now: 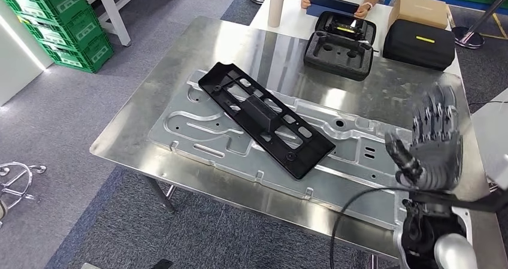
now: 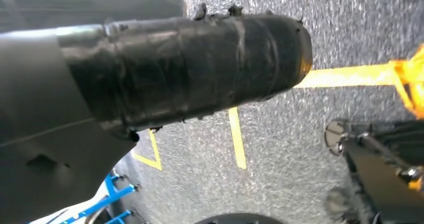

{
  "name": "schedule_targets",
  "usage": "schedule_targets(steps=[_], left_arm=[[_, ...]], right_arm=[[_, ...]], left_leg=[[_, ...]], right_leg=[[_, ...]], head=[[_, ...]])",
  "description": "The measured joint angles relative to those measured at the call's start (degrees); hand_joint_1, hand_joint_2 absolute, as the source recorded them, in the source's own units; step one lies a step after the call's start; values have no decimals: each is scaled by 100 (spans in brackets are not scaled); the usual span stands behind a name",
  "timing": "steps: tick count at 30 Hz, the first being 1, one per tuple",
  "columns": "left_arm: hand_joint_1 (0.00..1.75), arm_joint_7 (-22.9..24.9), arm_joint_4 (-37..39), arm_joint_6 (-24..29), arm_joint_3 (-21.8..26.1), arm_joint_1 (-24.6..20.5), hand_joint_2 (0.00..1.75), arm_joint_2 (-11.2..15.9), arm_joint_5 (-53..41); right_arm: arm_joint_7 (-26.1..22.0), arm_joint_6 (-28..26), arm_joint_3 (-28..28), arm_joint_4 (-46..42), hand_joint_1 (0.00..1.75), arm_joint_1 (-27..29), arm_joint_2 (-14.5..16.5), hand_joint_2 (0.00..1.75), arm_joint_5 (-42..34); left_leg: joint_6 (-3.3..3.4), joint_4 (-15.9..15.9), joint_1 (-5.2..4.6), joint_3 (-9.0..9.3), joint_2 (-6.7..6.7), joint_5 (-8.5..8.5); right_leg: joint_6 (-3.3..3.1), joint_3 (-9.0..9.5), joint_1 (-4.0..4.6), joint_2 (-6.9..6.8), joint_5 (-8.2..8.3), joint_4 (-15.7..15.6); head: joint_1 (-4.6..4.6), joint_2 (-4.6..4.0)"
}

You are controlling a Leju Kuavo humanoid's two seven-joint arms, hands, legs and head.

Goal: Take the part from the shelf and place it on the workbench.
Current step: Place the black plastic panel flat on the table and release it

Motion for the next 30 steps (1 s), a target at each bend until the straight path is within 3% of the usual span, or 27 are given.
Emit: schedule_targets(steps=[1, 2, 5, 7, 11, 12, 15, 16, 17, 18, 20, 22, 26, 27, 30], left_arm=[[0, 21, 1, 15, 32, 6, 0, -10, 29], [0, 36, 1, 26, 66, 9, 0, -16, 55], [0, 55, 1, 37, 146, -13, 0, -21, 108], [0, 64, 1, 51, 195, -26, 0, -22, 130], [0, 75, 1, 86, 264, -29, 0, -21, 156], [0, 81, 1, 91, 281, -30, 0, -14, 158], [0, 91, 1, 95, 334, -22, 0, 40, 160], [0, 91, 2, 94, 348, -15, 0, 61, 160], [0, 91, 2, 94, 357, -10, 0, 80, 160], [0, 91, 3, 94, 363, -11, 0, 94, 159], [0, 91, 2, 94, 371, -26, 0, 110, 161], [0, 92, 1, 95, 376, -46, 0, 114, 162], [0, 91, 2, 95, 378, -40, 0, 112, 162], [0, 91, 2, 96, 378, -42, 0, 98, 162], [0, 92, 1, 102, 390, -50, 0, 37, 168]], right_arm=[[-60, 4, -74, -69, 0, 259, -32, 175, -15], [-102, 9, -134, -137, 0, 484, -61, 175, -20], [-122, 11, -257, -347, 0, 892, -138, 175, 55], [-98, -2, -297, -458, 0, 1035, -182, 175, 131], [-44, -59, -323, -616, 0, 1233, -235, 175, 183], [-30, -78, -323, -645, 0, 1259, -241, 175, 186], [-12, -108, -320, -682, 0, 1354, -249, 175, 189], [-12, -110, -318, -685, 0, 1387, -250, 175, 189], [-12, -113, -315, -690, 0, 1411, -250, 175, 189], [-12, -115, -312, -698, 0, 1427, -250, 175, 189], [-13, -118, -307, -722, 0, 1442, -251, 175, 190], [-14, -120, -303, -742, 0, 1456, -253, 175, 195], [-14, -122, -287, -788, 0, 1475, -263, 175, 207], [-14, -122, -285, -798, 0, 1477, -273, 175, 208], [-14, -123, -274, -812, 0, 1488, -300, 175, 207]], left_leg=[[1, 0, -1, -2, -5, -1], [2, 0, -3, -1, -8, -2], [-18, -2, -20, 5, 1, -2], [-77, -13, -23, 11, 7, -3], [-215, 51, -26, 13, 27, -81], [-229, 249, -31, -69, 33, -221], [-231, 1303, -34, -537, 38, -773], [-229, 1521, -35, -629, 38, -821], [-224, 1523, -37, -618, 39, -754], [-212, 1298, -41, -497, 39, -590], [-168, 508, -56, -87, 39, -231], [-123, 52, -76, 133, 37, -115], [-41, -9, -55, 118, 35, -90], [-25, -17, -30, 115, 37, -76], [-7, -19, 4, 93, 40, -58]], right_leg=[[2, -71, -7, 0, -11, 142], [-15, -9, -10, 0, 102, 2], [-119, 609, 4, -7, 611, -1228], [-171, 817, 34, -16, 687, -1635], [-278, 923, 18, -21, 760, -1783], [-307, 961, 4, -26, 793, -1834], [-346, 966, 24, -32, 815, -1855], [-351, 962, 37, -32, 812, -1846], [-357, 958, 48, -29, 807, -1833], [-358, 954, 57, -26, 797, -1811], [-337, 935, 79, -20, 752, -1727], [-292, 888, 95, -14, 707, -1631], [-195, 825, 89, -11, 674, -1560], [-148, 750, 82, -6, 567, -1396], [16, 244, 11, -4, 6, -283]], head=[[1, 0], [1, 0], [-3, 0], [-4, 0], [-17, 0], [-23, 0], [-29, 0], [-29, 0], [-28, 0], [-30, 0], [-30, 0], [-22, 0], [-19, 0], [-8, 0], [21, 0]])
